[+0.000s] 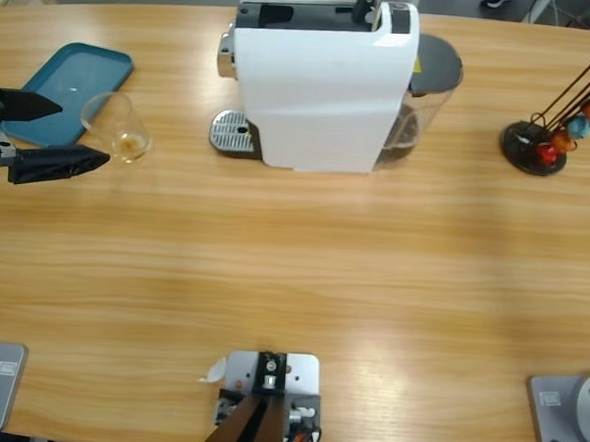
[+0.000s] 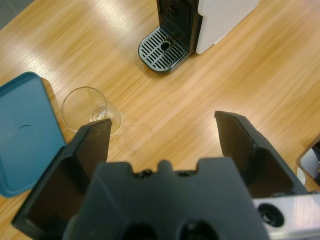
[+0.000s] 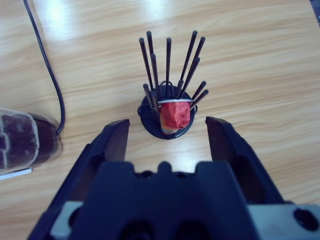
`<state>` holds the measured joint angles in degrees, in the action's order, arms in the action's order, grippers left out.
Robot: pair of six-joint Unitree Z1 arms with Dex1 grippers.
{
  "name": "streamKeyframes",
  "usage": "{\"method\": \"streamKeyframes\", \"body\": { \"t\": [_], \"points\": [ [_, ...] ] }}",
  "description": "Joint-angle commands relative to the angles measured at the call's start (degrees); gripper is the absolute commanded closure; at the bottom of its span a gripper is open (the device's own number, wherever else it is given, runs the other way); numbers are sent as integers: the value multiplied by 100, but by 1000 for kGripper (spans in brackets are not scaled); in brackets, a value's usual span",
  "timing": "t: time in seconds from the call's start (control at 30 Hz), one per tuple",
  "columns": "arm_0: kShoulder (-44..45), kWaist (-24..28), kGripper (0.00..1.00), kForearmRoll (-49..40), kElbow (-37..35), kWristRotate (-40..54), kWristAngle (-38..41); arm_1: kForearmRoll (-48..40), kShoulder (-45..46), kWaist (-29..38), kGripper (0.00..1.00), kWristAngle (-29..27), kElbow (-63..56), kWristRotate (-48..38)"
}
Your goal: Pour coffee
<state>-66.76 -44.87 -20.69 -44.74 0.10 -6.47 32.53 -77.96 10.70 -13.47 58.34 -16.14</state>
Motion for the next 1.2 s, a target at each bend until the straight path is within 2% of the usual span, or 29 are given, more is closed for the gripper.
{"method": "streamKeyframes", "body": {
  "t": [0.03, 0.9, 0.93, 0.97, 1.0, 1.13, 1.17, 1.2],
  "points": [
    [-179, -48, 105, -66, 88, -40, 14, -10, -339, -98, 357, 74, -218, -88],
    [-214, -48, 105, -75, 86, -39, -3, -17, -600, -279, 378, 7, -23, -9],
    [-214, -48, 105, -73, 88, -40, -3, -19, -582, -279, 398, 2, -16, 6],
    [-214, -48, 105, -75, 88, -39, -3, -17, -568, -279, 481, -5, -16, 18],
    [-214, -48, 105, -75, 88, -42, -3, -19, -563, -279, 501, -7, -23, 28],
    [-206, -48, 105, -75, 88, -44, -3, -19, -545, -279, 502, -7, -42, 46],
    [-206, -48, 105, -75, 88, -46, -3, -17, -547, -279, 542, -7, -46, 51],
    [-206, -48, 105, -75, 86, -46, -3, -17, -545, -279, 642, -10, -42, 72]
  ]
}}
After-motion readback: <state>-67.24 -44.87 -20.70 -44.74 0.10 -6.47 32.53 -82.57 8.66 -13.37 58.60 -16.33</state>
